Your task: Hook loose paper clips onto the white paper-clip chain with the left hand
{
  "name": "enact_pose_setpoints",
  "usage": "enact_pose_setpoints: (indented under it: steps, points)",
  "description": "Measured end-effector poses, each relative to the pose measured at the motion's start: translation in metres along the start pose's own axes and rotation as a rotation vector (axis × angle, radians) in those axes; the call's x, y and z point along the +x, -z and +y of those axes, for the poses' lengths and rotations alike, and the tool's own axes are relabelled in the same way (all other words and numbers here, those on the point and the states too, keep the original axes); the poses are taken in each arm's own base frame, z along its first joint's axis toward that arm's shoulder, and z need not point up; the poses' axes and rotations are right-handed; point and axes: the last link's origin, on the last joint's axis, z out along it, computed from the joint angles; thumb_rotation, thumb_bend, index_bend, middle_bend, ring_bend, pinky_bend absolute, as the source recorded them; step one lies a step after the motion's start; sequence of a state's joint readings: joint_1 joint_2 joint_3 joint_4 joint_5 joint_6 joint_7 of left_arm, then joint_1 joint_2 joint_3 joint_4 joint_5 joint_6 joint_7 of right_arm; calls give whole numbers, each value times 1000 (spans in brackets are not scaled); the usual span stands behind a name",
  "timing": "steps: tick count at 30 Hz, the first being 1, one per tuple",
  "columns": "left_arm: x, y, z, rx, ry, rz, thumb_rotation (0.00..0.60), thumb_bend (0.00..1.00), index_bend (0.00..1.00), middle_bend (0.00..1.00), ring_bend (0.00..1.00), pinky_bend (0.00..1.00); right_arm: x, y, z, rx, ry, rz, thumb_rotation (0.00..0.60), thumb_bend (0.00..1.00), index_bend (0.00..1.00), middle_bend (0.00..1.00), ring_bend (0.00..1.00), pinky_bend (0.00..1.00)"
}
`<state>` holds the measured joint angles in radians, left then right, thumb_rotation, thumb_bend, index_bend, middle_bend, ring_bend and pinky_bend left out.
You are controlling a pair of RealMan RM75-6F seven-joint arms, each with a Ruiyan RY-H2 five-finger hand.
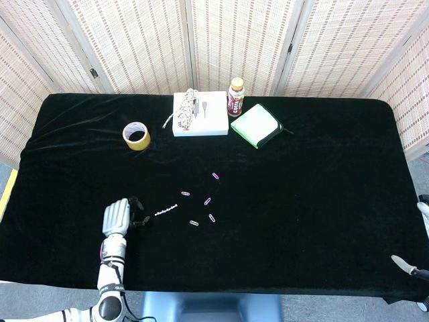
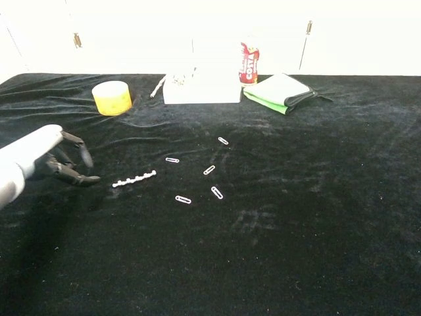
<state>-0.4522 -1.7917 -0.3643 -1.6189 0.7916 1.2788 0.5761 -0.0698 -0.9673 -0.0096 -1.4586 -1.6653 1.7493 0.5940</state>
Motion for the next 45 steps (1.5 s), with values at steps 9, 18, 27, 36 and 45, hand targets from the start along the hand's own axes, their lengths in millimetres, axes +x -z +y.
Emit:
enact_pose_setpoints:
  steps: [9, 18, 27, 36, 45]
  points:
    - [-13, -5, 16, -16, 1, -30, 600, 299, 536, 1000, 1000, 1000, 7, 9, 4, -10, -18, 26, 600, 9, 0, 0, 0, 0]
    - [-24, -14, 20, -29, -39, -63, 600, 358, 536, 1000, 1000, 1000, 10, 19, 7, -29, -23, 49, 600, 9, 0, 0, 0, 0]
    - [-29, -20, 23, -36, -59, -84, 600, 360, 536, 1000, 1000, 1000, 10, 22, 8, -55, -23, 53, 600, 9, 0, 0, 0, 0]
    - [-31, -23, 22, -30, -66, -96, 600, 451, 567, 1000, 1000, 1000, 10, 22, 9, -64, -26, 50, 600, 9, 0, 0, 0, 0]
    - [-32, -26, 19, -27, -84, -93, 600, 498, 713, 1000, 1000, 1000, 12, 25, 8, -59, -31, 62, 600, 10, 0, 0, 0, 0]
